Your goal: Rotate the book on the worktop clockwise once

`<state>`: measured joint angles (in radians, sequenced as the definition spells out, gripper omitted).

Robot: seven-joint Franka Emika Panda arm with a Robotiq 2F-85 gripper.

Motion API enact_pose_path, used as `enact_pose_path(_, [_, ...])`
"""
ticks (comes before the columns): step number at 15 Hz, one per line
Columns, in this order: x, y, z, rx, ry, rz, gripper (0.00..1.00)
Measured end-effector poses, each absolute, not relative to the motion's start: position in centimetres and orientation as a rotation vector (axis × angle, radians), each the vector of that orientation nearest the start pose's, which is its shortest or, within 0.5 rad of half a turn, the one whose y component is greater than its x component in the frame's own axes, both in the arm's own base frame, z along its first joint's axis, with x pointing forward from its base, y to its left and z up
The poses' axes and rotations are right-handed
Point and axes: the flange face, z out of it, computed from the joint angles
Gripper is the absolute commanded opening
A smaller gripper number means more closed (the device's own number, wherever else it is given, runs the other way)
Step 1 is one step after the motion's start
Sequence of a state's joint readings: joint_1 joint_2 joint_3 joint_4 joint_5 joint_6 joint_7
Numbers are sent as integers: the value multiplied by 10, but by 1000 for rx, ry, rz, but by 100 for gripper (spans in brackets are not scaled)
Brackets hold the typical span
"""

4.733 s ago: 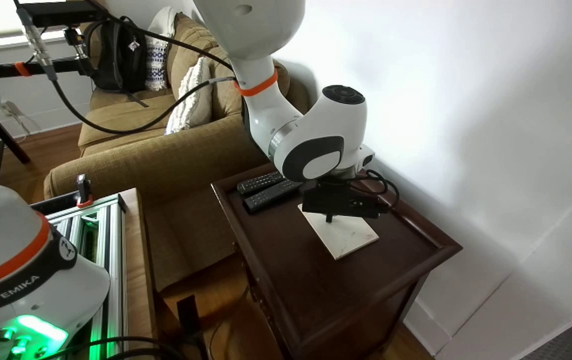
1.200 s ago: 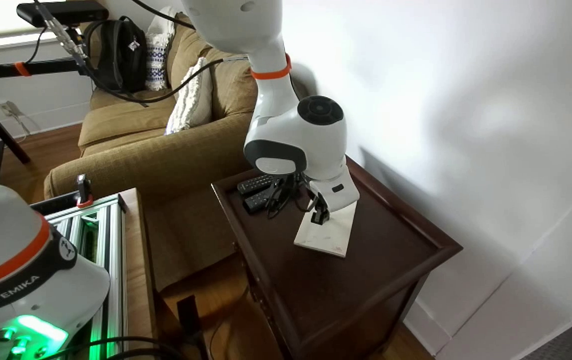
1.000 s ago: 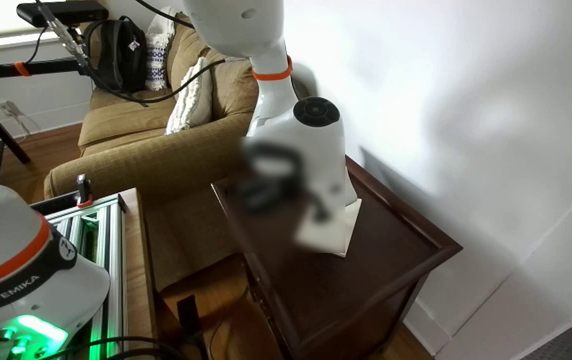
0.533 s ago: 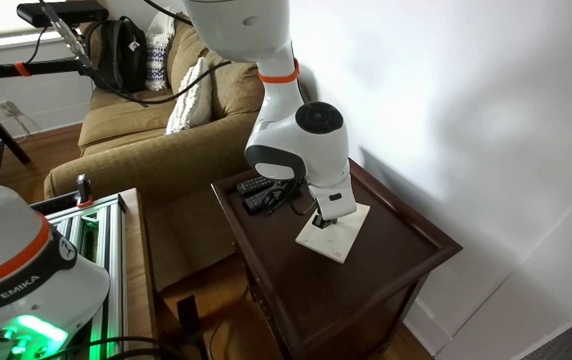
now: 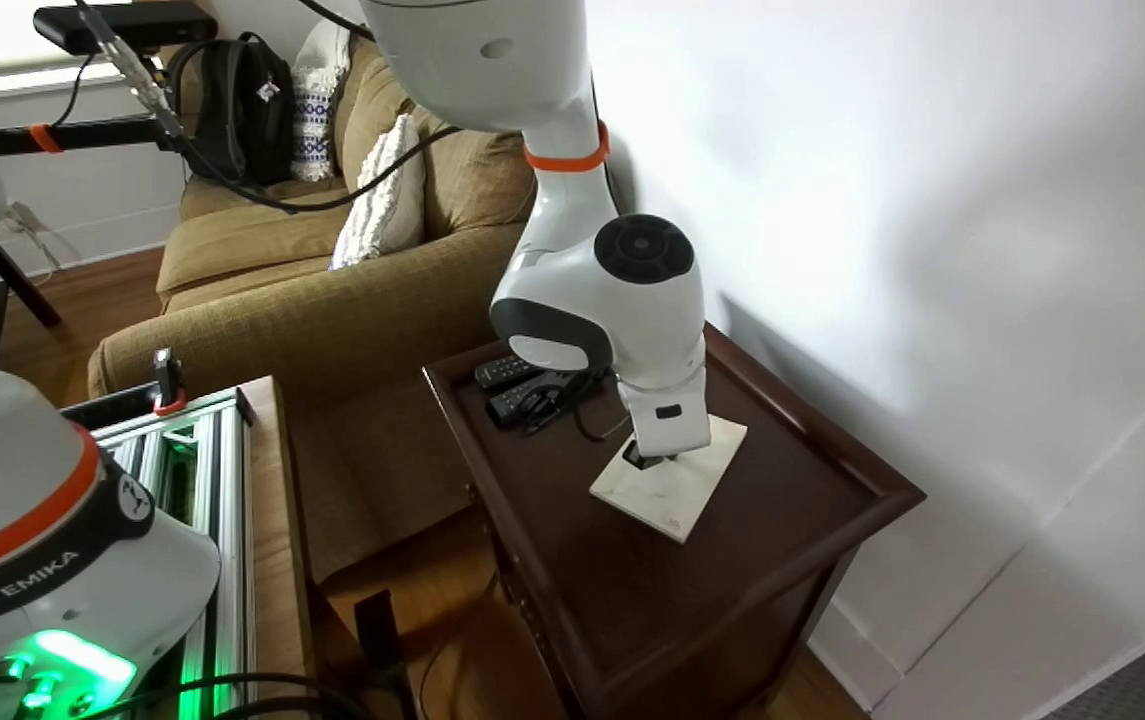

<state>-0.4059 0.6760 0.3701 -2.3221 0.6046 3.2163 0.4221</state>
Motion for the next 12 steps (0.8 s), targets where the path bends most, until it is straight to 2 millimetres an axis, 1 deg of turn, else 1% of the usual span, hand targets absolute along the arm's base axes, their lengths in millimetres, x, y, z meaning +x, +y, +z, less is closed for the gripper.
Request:
enact_pose_path(3, [496,-54,84,-2358,1600,-195,0])
enact_pose_path(5, [503,-48,95,-2337,1551,-258,0])
enact_pose_path(7, [514,-35,116,-2344,1436,-341,0])
enact_pose_path(9, [524,-20,137,-2371,1288,-388,0])
enact_pose_path(10, [525,-12,145,-2392,1212,-390,0])
enact_pose_path(12, [526,-6,151,-2442,1084,-350,0])
